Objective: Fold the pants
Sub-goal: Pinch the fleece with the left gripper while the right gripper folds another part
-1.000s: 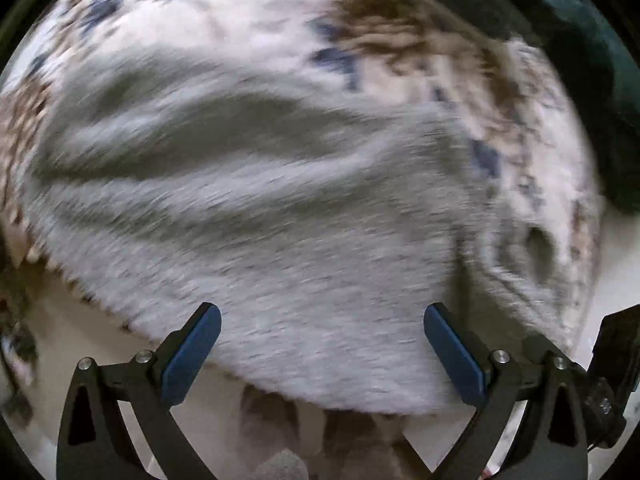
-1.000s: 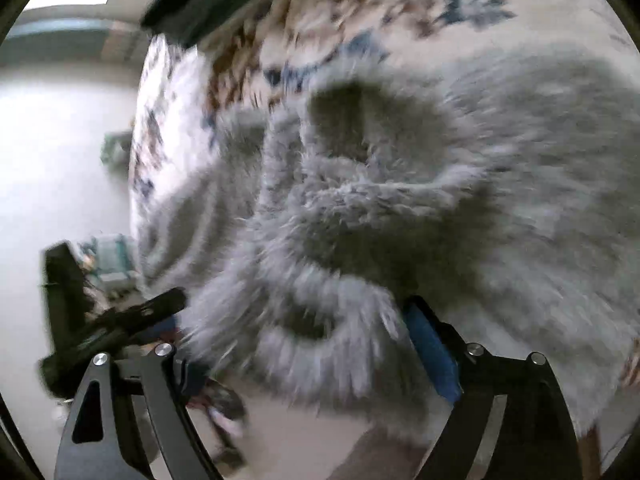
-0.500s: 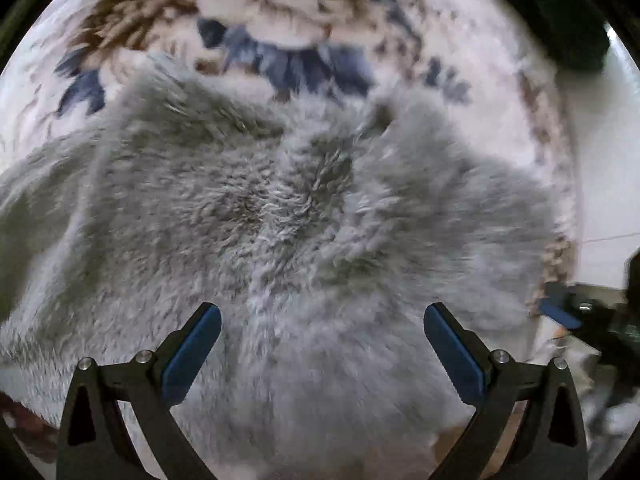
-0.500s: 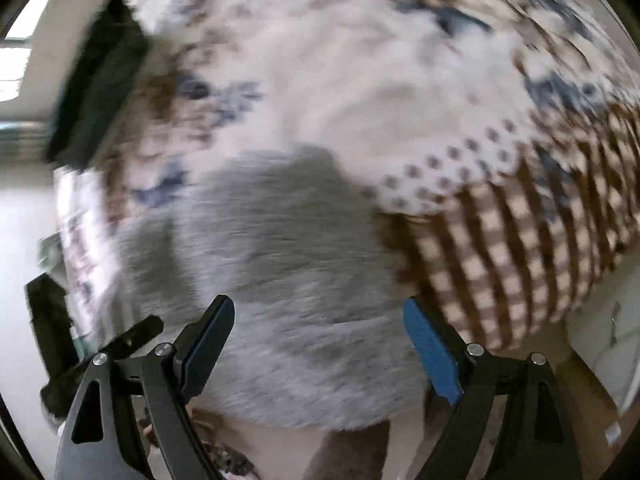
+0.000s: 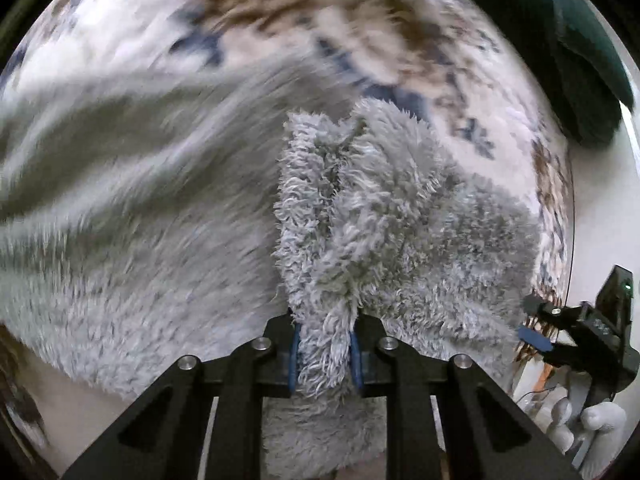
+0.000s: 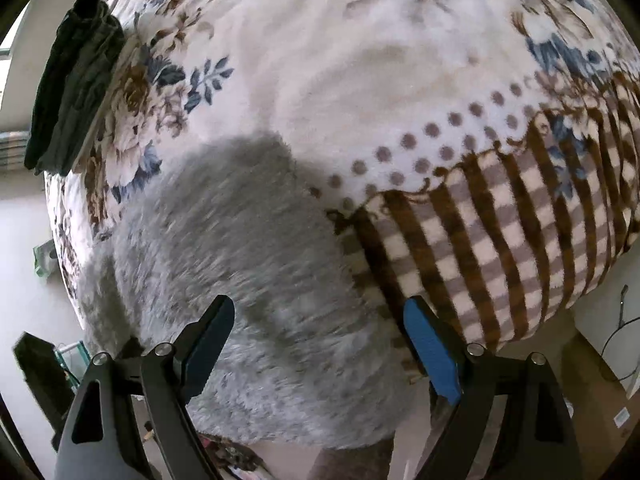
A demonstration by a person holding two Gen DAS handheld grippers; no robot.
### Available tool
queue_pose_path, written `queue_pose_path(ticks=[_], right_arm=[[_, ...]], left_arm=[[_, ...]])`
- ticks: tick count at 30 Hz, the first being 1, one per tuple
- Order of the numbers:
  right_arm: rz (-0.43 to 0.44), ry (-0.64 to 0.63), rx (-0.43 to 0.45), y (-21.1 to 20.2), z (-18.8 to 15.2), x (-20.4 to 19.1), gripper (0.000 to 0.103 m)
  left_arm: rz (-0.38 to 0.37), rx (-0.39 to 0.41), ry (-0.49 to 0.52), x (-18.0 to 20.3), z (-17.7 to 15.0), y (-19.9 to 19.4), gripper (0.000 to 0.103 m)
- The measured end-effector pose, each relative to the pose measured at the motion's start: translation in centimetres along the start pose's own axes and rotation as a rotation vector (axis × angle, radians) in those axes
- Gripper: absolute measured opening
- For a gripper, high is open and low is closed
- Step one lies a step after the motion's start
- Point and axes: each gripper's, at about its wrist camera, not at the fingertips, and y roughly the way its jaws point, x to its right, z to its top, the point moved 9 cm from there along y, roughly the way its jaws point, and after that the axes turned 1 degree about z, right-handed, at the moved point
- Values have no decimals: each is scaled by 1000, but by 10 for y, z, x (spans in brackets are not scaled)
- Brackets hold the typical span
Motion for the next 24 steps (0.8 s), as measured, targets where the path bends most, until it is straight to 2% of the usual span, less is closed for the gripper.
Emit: queue_pose_path(ticks=[4, 5, 8, 9, 10, 12, 14, 16, 17, 20, 22, 23, 24], right_arm=[[-10, -53, -4, -1, 2, -22, 89], [-14, -70, -4, -1, 2, -28, 89], [-60, -142, 7, -3, 2, -47, 89], [-81, -171, 12, -4, 1, -52, 89], [-126, -220, 20, -4, 0, -60, 89], [-185, -301, 36, -4, -2, -72, 89], [-232, -371, 49, -2, -4, -85, 86], [-260, -448, 64, 6, -5, -102, 58], [-277, -469, 57, 13, -5, -107, 37], [-332, -477, 13, 34, -1, -105, 35], [-340, -469, -14, 39, 1, -106, 37], [-336, -458, -13, 37, 3, -108, 41], [-326, -445, -10, 32, 3, -110, 52]], left_arm=[[-2, -19, -100, -32, 1, 23, 20], [-27, -24, -114, -33, 3, 26, 22], [-80, -37, -120, -27, 1, 17, 36], [-83, -25, -107, -25, 2, 10, 50], [-78, -12, -85, -23, 4, 4, 71], [-56, 25, -42, -23, 5, -8, 95], [-20, 59, -2, -24, 9, -12, 95], [22, 57, 15, -29, 14, -2, 95], [34, 53, 18, -31, 18, 5, 95], [96, 24, 21, -44, 20, 22, 95], [81, 69, -8, -48, 24, 11, 95], [77, 122, -19, -49, 26, -3, 95], [71, 163, -30, -51, 25, -16, 95]])
